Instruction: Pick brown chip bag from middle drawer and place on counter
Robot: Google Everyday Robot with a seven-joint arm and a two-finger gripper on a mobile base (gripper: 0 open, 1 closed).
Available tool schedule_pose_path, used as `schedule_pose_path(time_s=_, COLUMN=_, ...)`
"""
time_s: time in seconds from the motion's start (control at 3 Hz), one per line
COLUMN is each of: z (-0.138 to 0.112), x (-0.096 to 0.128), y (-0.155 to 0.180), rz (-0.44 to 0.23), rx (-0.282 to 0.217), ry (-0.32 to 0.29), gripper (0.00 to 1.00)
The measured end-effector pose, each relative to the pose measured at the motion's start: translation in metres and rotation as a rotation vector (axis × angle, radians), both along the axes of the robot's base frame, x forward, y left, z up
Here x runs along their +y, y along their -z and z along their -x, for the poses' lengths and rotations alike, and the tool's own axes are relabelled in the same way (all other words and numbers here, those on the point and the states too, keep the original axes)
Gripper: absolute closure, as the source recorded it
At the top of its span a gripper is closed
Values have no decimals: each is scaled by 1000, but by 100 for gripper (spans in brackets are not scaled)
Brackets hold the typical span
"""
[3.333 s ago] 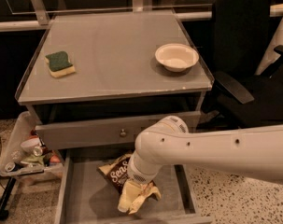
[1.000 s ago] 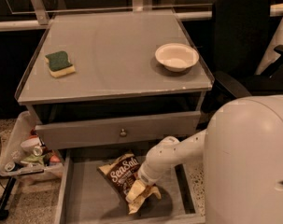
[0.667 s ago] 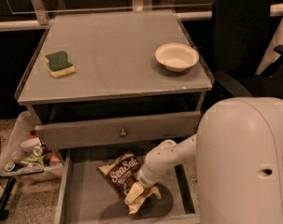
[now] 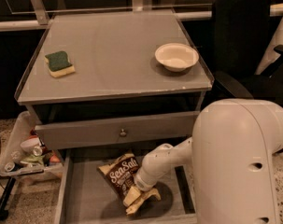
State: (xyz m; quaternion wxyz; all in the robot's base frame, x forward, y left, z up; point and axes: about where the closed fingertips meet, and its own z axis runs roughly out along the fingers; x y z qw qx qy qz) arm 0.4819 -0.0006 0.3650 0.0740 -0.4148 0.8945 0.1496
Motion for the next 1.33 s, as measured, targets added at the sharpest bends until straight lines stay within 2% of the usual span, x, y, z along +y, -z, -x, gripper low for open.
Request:
schedule_pose_path(time_s=0.67, z=0, x=0, y=0, rz=0, rx=0, ry=0, gripper=65)
schedule_pose_path(time_s=1.0, z=2, x=5, y=-11, rz=-11, rx=-15, ry=-27, gripper=88)
schedule_pose_path(time_s=1.33, z=15, x=9, y=-51, rz=-37, rx=-36, ry=-92, gripper=100)
